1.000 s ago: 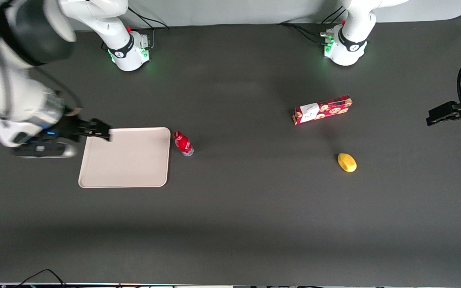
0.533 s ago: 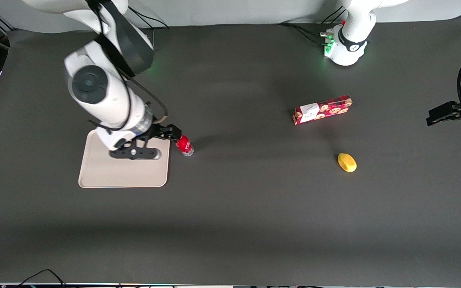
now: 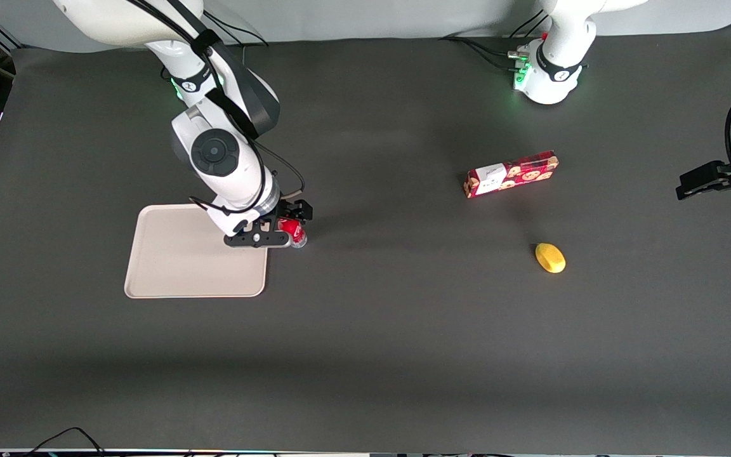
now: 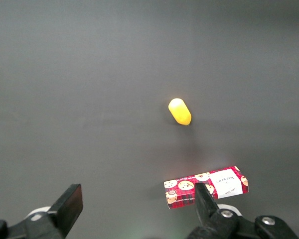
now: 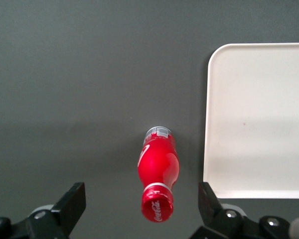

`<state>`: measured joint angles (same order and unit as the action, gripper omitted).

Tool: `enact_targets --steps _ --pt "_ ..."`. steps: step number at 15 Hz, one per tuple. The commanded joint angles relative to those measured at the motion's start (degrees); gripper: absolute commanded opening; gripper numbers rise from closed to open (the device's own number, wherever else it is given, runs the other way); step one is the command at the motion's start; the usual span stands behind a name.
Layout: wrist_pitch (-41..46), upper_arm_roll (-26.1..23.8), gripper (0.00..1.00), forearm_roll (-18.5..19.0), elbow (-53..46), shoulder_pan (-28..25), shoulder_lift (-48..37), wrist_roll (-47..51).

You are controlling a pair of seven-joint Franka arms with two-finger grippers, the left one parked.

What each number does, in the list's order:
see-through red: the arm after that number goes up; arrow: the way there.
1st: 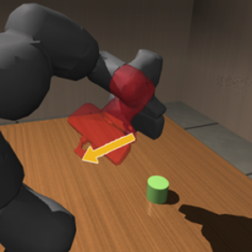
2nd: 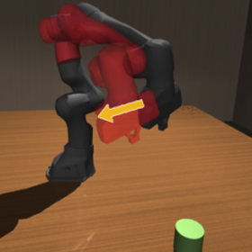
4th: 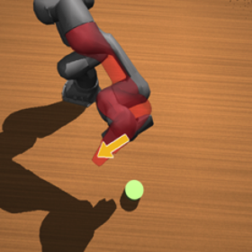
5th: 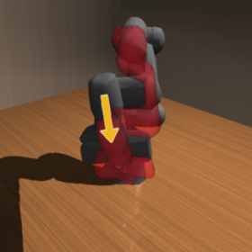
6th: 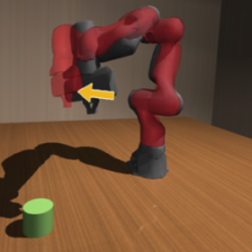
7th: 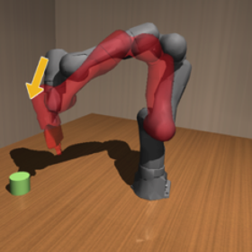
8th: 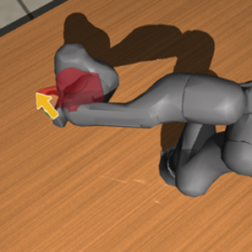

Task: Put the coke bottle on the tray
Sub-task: 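Lower the right gripper around the bottle and close on it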

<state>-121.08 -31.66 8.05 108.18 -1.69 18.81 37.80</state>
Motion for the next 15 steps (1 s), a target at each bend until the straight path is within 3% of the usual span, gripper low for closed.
enact_targets --steps 1,15 --pt "-6.4 -0.3 1.0 1.4 9.4 0.8 -5.8 1.5" --pt "-10.1 -0.2 0.98 1.5 11.3 0.6 -4.7 1.6"
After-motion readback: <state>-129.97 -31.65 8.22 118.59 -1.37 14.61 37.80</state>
